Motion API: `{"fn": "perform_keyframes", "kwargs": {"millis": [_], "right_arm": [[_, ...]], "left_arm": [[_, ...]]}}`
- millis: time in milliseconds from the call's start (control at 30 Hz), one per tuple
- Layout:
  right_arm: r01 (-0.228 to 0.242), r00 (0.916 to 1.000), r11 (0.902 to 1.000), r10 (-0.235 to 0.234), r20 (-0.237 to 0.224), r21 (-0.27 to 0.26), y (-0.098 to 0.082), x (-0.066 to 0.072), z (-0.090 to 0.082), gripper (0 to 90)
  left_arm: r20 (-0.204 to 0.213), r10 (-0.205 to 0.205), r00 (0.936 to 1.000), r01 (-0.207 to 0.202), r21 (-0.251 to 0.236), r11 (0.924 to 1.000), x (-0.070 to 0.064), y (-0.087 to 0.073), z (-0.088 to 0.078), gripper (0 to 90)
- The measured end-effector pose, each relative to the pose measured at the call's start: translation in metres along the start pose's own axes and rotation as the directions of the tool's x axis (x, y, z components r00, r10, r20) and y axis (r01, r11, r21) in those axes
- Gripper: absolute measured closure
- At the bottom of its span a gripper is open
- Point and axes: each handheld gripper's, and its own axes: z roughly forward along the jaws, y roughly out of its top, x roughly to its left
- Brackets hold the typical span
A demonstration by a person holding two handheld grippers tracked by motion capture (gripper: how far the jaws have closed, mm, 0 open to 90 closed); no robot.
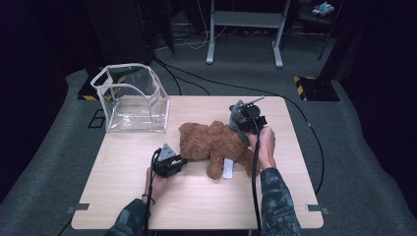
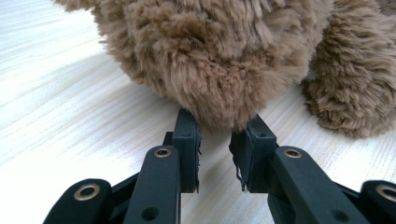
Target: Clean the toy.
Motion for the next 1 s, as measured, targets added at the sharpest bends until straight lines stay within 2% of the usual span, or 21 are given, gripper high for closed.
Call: {"fn": "perform_keyframes", "kwargs": {"millis": [33, 100, 200, 267, 300, 367, 467, 567, 600, 633, 700, 733, 767, 800, 833, 867, 933, 1000], "right_arm": [[0.004, 0.9999, 1.0, -0.004, 0.013, 0.002, 0.0, -0.001, -0.002, 72.6], [0.01, 0.9999, 0.9996, -0.009, 0.003, -0.025, 0.002, 0.002, -0.01, 72.4], [0.034, 0.9992, 0.998, -0.035, -0.02, -0.053, 0.008, 0.014, -0.018, 72.3], [0.053, 0.9977, 0.9968, -0.055, -0.04, -0.06, 0.014, 0.027, -0.02, 72.1], [0.065, 0.9948, 0.9953, -0.071, -0.073, -0.072, 0.018, 0.034, -0.018, 72.0], [0.075, 0.9905, 0.9942, -0.083, -0.11, -0.077, 0.024, 0.046, -0.015, 71.9], [0.104, 0.9761, 0.9911, -0.118, -0.182, -0.083, 0.035, 0.068, -0.005, 71.6], [0.144, 0.966, 0.9865, -0.157, -0.205, -0.078, 0.042, 0.086, 0.006, 71.5], [0.152, 0.9661, 0.9858, -0.163, -0.2, -0.072, 0.043, 0.09, 0.009, 71.6], [0.18, 0.9666, 0.9824, -0.186, -0.176, -0.049, 0.045, 0.095, 0.014, 71.5], [0.195, 0.9698, 0.9804, -0.197, -0.143, -0.028, 0.045, 0.097, 0.021, 71.5], [0.211, 0.9719, 0.9775, -0.21, -0.107, -0.004, 0.044, 0.095, 0.023, 71.6], [0.215, 0.9725, 0.9766, -0.213, -0.093, 0.008, 0.043, 0.091, 0.023, 71.6], [0.211, 0.9741, 0.9775, -0.21, -0.085, 0.008, 0.042, 0.088, 0.023, 71.5], [0.194, 0.9791, 0.9808, -0.193, -0.066, 0.018, 0.041, 0.086, 0.021, 71.6], [0.208, 0.9769, 0.978, -0.206, -0.057, 0.021, 0.04, 0.082, 0.02, 71.6], [0.179, 0.9836, 0.9835, -0.178, -0.027, 0.027, 0.038, 0.074, 0.015, 71.6], [0.189, 0.9819, 0.9813, -0.19, 0.002, 0.035, 0.036, 0.066, 0.012, 71.6]], "left_arm": [[0.0, 0.0, 1.0, 0.0, 0.0, 1.0, 0.0, 0.0, 0.0, 71.5], [0.004, 0.005, 1.0, -0.005, 0.005, 1.0, 0.0, 0.0, 0.0, 71.2], [0.0, 0.006, 1.0, -0.006, 0.001, 1.0, -0.001, 0.0, 0.0, 70.2], [-0.005, 0.005, 1.0, -0.006, -0.003, 1.0, -0.001, 0.0, 0.001, 69.5], [0.002, 0.007, 1.0, -0.007, 0.005, 1.0, -0.001, 0.0, 0.0, 69.3], [0.0, 0.007, 1.0, -0.007, 0.0, 1.0, -0.001, 0.0, 0.0, 68.8], [-0.002, 0.004, 1.0, -0.004, -0.005, 1.0, -0.001, 0.0, 0.001, 68.3], [0.004, 0.005, 1.0, -0.005, -0.001, 1.0, -0.001, 0.0, 0.0, 68.2], [0.002, 0.005, 1.0, -0.005, -0.002, 1.0, -0.001, 0.0, 0.0, 68.2], [0.002, 0.006, 1.0, -0.006, -0.001, 1.0, -0.001, 0.0, 0.0, 68.2], [0.001, 0.006, 1.0, -0.006, -0.002, 1.0, -0.001, 0.0, 0.0, 68.2], [0.001, 0.003, 1.0, -0.003, -0.004, 1.0, -0.001, 0.0, 0.0, 68.2], [0.0, 0.003, 1.0, -0.003, -0.004, 1.0, -0.001, 0.0, 0.001, 68.2], [0.001, 0.004, 1.0, -0.004, -0.004, 1.0, -0.001, 0.0, 0.001, 68.2], [0.001, 0.004, 1.0, -0.004, -0.004, 1.0, -0.001, 0.0, 0.001, 68.2], [0.001, 0.003, 1.0, -0.003, -0.004, 1.0, -0.001, 0.0, 0.001, 68.3], [-0.001, 0.004, 1.0, -0.004, -0.003, 1.0, -0.001, 0.0, 0.001, 68.2], [-0.001, 0.004, 1.0, -0.004, -0.003, 1.0, -0.001, 0.0, 0.001, 68.2]]}}
